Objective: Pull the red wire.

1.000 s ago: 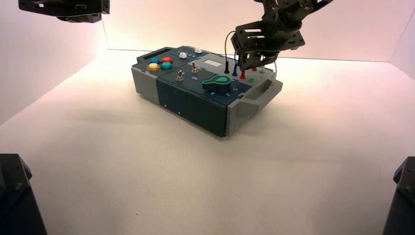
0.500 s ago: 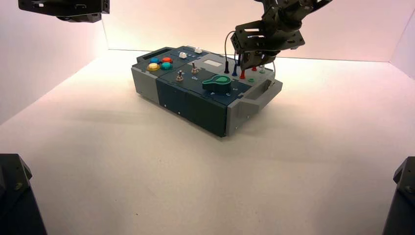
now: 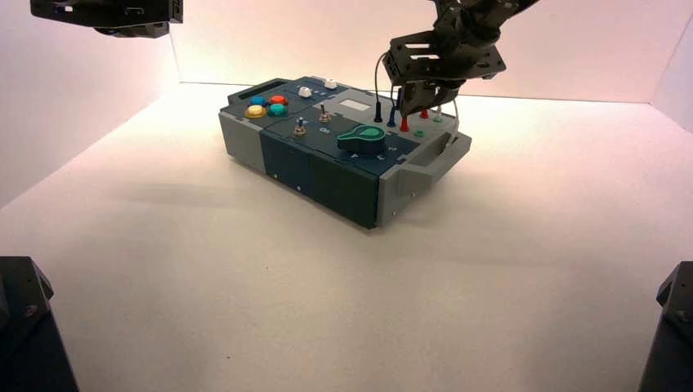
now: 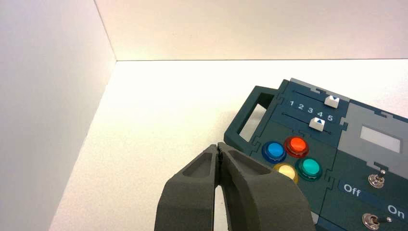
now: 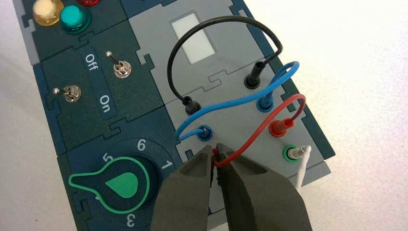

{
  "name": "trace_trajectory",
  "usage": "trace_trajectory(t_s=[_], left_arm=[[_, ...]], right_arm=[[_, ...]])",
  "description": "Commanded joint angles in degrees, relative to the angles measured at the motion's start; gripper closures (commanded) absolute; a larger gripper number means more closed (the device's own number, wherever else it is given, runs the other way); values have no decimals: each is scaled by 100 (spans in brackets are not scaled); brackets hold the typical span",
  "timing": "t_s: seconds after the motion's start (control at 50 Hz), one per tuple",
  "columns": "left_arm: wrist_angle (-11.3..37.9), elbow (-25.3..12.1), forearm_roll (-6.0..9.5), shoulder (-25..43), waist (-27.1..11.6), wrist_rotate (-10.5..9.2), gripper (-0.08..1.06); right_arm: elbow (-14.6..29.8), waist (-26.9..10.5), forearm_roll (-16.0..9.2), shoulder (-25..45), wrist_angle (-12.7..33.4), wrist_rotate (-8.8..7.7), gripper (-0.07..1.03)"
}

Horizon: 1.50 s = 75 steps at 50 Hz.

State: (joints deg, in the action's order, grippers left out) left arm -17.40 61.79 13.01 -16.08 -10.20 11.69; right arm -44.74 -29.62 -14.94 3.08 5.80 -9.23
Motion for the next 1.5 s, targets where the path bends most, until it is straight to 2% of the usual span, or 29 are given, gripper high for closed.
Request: trace_trajectory(t_s=[0.02, 0.32, 0.74, 0.82, 0.94, 1.08, 1.28, 1.42, 1.5], left_arm=[[-44, -53, -18, -97, -18, 18, 101], [-44, -62, -9, -97, -18, 26, 100], [-44, -53, -18, -97, -18, 18, 100], [-35, -53, -18, -97, -18, 18, 100], [-35, -53, -9, -97, -18, 18, 100], [-44, -53, -9, -97, -18, 26, 100], [-44, -53, -18, -105, -18, 18, 100], [-35, -53, -18, -97, -18, 18, 100], [-44, -53, -9, -97, -18, 18, 100]], right_arm=[[237, 9, 18, -369, -44, -9, 99], [229, 149, 26, -633, 105, -18, 98], [202, 149, 18, -624, 114, 0, 97], [193, 149, 26, -624, 123, 0, 90], [193, 149, 26, -624, 149, -9, 73], [202, 149, 26, -633, 237, -18, 65], [193, 149, 35, -650, 308, -18, 63], [193, 149, 132, -642, 308, -35, 62], [202, 149, 149, -642, 308, -35, 57]])
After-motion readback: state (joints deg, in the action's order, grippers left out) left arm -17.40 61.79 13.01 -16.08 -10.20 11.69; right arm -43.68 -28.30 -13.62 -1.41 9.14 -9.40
